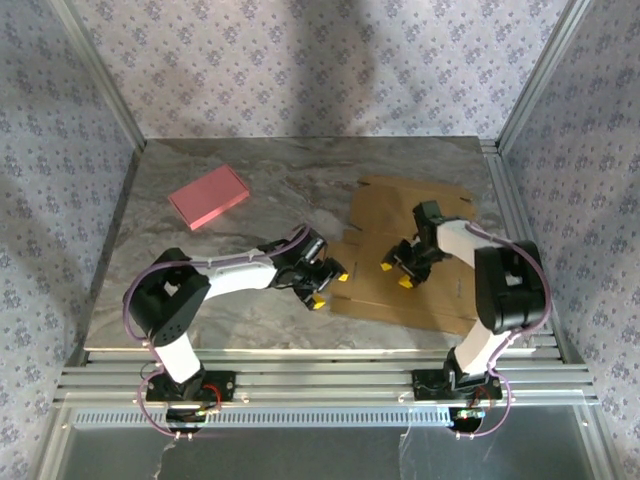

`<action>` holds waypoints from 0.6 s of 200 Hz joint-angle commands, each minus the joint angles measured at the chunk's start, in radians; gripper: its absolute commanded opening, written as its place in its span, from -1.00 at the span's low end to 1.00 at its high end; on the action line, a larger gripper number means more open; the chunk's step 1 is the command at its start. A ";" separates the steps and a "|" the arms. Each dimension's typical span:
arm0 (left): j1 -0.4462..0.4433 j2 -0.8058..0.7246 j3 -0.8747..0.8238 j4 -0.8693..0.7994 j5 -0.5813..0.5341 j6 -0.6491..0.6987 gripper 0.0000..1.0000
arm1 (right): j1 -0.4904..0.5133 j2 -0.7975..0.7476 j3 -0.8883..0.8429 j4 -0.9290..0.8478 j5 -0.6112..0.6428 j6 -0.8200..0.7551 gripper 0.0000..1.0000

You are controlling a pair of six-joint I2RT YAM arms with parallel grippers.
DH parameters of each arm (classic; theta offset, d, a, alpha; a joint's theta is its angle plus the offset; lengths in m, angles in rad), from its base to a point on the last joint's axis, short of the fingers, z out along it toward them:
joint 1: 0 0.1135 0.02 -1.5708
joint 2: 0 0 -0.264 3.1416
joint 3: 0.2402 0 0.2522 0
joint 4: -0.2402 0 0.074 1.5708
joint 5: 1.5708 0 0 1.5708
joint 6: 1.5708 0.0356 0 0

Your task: Fold the paper box

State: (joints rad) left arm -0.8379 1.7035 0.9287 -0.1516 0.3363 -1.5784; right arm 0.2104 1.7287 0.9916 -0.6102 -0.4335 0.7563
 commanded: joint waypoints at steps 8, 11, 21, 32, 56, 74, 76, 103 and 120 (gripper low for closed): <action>0.082 -0.074 -0.034 -0.002 -0.013 -0.081 0.60 | 0.119 0.192 0.181 -0.022 -0.046 -0.042 0.13; 0.093 -0.086 -0.036 -0.022 -0.016 -0.070 0.60 | 0.131 0.210 0.191 -0.021 -0.052 -0.036 0.12; 0.134 -0.133 -0.046 -0.088 -0.039 -0.032 0.60 | 0.157 0.255 0.275 -0.017 -0.060 -0.006 0.13; 0.181 -0.198 -0.065 -0.154 -0.070 0.008 0.61 | 0.181 0.298 0.338 0.000 -0.074 0.028 0.12; 0.271 -0.324 -0.128 -0.209 -0.078 0.043 0.59 | 0.204 0.366 0.479 -0.031 -0.059 0.046 0.12; 0.292 -0.382 -0.172 -0.240 -0.053 0.012 0.59 | 0.202 0.378 0.540 -0.037 -0.091 0.057 0.11; 0.291 -0.388 -0.180 -0.238 -0.049 0.004 0.59 | 0.202 0.377 0.544 -0.039 -0.093 0.057 0.11; 0.239 -0.424 -0.287 -0.065 -0.055 -0.162 0.52 | 0.197 0.306 0.593 -0.074 -0.084 0.024 0.14; 0.205 -0.378 -0.286 0.017 -0.084 -0.203 0.47 | 0.185 0.241 0.558 -0.091 -0.051 -0.013 0.16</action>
State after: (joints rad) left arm -0.5892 1.2861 0.6590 -0.2192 0.2680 -1.6272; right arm 0.4118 2.0716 1.5490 -0.6308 -0.5095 0.7837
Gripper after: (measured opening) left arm 0.749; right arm 0.573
